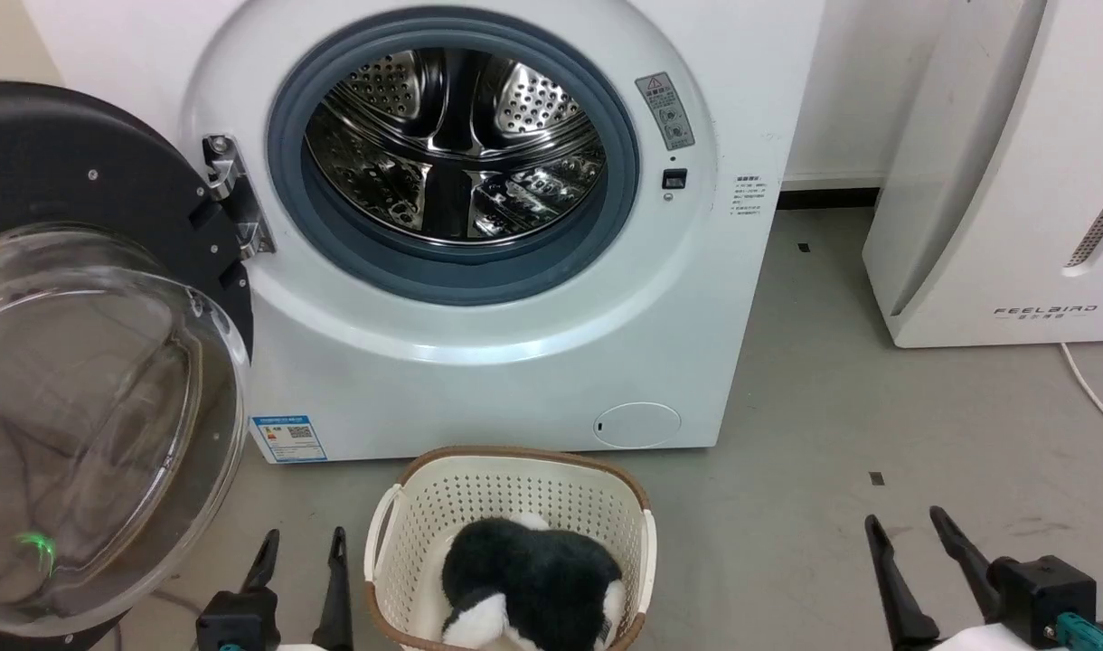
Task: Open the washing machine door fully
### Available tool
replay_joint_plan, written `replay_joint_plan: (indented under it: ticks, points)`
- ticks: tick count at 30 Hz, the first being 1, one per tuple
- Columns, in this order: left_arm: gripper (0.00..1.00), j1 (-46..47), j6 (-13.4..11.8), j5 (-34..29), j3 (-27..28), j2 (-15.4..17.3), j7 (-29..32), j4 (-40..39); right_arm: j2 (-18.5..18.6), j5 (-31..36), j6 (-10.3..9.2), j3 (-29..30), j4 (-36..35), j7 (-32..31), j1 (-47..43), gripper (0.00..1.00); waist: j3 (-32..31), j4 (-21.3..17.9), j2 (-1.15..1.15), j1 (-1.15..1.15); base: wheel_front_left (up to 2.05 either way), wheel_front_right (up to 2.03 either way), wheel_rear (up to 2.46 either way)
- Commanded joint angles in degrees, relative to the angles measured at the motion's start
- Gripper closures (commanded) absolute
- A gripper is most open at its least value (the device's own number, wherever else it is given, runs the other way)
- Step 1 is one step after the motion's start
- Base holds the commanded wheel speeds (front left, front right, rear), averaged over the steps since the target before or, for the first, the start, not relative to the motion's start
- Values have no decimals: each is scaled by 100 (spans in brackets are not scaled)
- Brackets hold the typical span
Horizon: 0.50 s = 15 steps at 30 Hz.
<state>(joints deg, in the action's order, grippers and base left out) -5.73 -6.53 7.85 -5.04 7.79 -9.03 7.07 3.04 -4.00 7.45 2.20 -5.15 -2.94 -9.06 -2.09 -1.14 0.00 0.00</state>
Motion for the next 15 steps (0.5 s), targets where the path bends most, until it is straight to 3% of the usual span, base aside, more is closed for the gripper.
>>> replay_joint_plan:
  ticks: [1,15]
  points:
    - [100,1,3,-2,0,-2,0,0,0,0,0,-2,0,-1,2,100,0,0,0,0,0,0,0]
    - [100,61,76,-85,55,-53,94,-74,-2,42,0,-25,54,30,97,100,22,12,0,0,0,0,0]
